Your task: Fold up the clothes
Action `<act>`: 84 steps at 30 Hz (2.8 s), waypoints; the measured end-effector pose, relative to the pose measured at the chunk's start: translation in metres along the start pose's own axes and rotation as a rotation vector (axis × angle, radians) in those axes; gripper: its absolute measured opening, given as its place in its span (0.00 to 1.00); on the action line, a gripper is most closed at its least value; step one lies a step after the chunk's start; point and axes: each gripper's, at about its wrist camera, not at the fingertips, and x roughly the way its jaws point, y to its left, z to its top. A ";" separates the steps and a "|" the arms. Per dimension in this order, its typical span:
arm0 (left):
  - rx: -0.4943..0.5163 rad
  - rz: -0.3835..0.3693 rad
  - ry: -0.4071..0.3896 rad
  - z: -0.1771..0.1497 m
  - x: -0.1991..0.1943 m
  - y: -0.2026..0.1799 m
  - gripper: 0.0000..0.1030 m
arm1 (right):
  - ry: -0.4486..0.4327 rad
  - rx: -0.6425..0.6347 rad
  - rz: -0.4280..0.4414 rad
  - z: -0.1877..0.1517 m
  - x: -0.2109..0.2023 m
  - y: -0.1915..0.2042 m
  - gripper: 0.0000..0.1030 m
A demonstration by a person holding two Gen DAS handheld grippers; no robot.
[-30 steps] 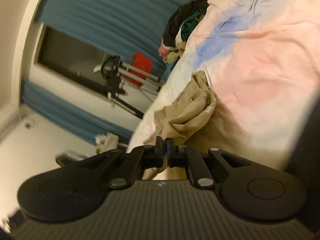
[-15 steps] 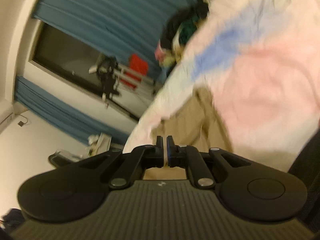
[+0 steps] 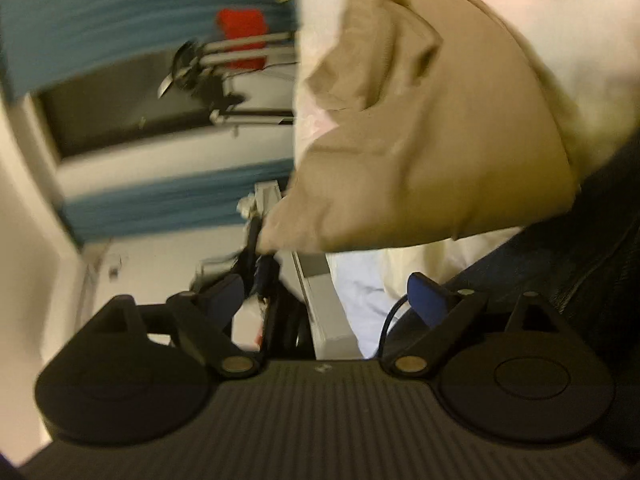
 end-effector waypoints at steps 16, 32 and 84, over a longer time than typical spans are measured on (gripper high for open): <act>-0.020 -0.061 -0.027 0.001 -0.025 0.001 0.05 | -0.424 -0.146 -0.152 0.023 -0.045 0.026 0.10; 0.101 0.052 -0.032 0.062 0.062 -0.040 0.06 | -0.394 -0.376 -0.237 0.119 0.022 0.124 0.09; 0.865 0.305 0.101 0.038 0.214 -0.029 0.72 | -0.262 -1.331 -0.547 0.133 0.137 0.122 0.43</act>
